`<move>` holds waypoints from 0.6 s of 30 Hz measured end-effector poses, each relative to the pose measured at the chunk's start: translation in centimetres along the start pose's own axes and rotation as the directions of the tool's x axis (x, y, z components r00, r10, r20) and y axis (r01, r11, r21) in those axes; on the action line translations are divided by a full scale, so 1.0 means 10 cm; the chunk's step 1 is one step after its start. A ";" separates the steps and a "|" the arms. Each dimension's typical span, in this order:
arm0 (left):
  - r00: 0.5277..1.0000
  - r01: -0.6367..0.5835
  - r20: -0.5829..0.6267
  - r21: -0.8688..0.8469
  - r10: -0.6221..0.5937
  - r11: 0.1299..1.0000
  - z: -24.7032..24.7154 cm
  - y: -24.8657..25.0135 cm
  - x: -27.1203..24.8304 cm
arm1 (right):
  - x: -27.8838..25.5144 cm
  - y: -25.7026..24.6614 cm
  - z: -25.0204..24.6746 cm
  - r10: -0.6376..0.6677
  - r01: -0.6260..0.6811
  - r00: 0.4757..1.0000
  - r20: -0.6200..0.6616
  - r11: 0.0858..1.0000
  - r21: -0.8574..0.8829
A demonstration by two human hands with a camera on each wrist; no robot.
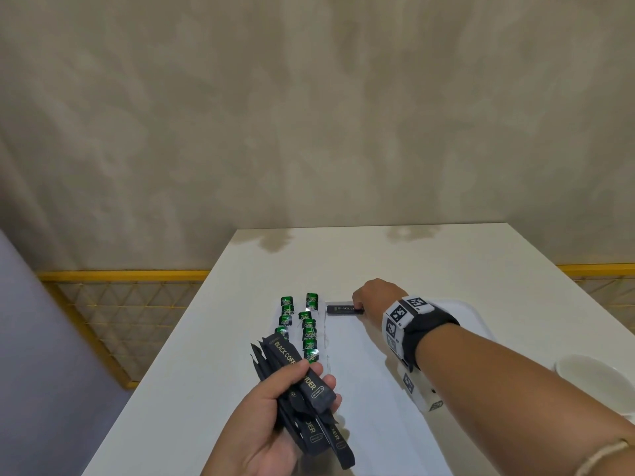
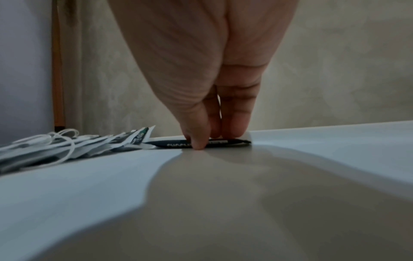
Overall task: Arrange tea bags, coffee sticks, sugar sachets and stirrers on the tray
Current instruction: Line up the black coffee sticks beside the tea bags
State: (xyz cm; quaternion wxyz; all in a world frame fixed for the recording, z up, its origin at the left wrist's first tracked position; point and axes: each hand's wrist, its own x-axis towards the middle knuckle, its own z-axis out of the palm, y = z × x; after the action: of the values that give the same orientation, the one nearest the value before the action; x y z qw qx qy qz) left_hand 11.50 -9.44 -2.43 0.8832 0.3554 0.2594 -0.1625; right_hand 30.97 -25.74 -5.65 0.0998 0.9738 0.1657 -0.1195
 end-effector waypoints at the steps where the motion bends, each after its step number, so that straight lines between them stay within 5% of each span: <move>1: 1.000 0.005 0.006 -0.005 -0.005 1.000 0.01 0.00 -0.01 | 0.00 0.00 0.00 0.001 -0.001 1.000 0.000 1.000 0.000; 6: 1.000 0.014 0.014 0.028 -0.015 1.000 0.04 0.00 -0.03 | -0.16 -0.01 -0.06 0.007 0.003 0.996 -0.090 0.993 0.117; 10: 0.996 -0.082 -0.014 0.102 0.084 0.991 0.00 -0.03 0.02 | -0.47 -0.09 -0.24 -0.026 0.111 0.980 -0.198 0.895 0.432; 12: 0.987 -0.145 -0.046 0.146 0.153 0.979 0.00 -0.03 0.05 | -0.62 -0.13 -0.35 -0.159 0.171 0.985 -0.073 0.789 0.590; 15: 0.975 -0.203 -0.052 0.205 0.218 0.958 0.02 -0.06 0.07 | -0.84 -0.23 -0.46 -0.403 0.094 0.902 0.153 0.530 0.843; 18: 0.956 -0.277 -0.031 0.223 0.291 0.934 0.04 -0.11 0.09 | -0.98 -0.30 -0.47 -0.507 0.065 0.849 0.147 0.376 0.924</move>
State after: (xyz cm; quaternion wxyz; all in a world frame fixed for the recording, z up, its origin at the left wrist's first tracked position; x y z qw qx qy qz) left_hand 11.83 -10.61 -3.25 0.8447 0.4883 0.2138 -0.0491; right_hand 21.86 -24.80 0.97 -0.4221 0.7801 0.2223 -0.4049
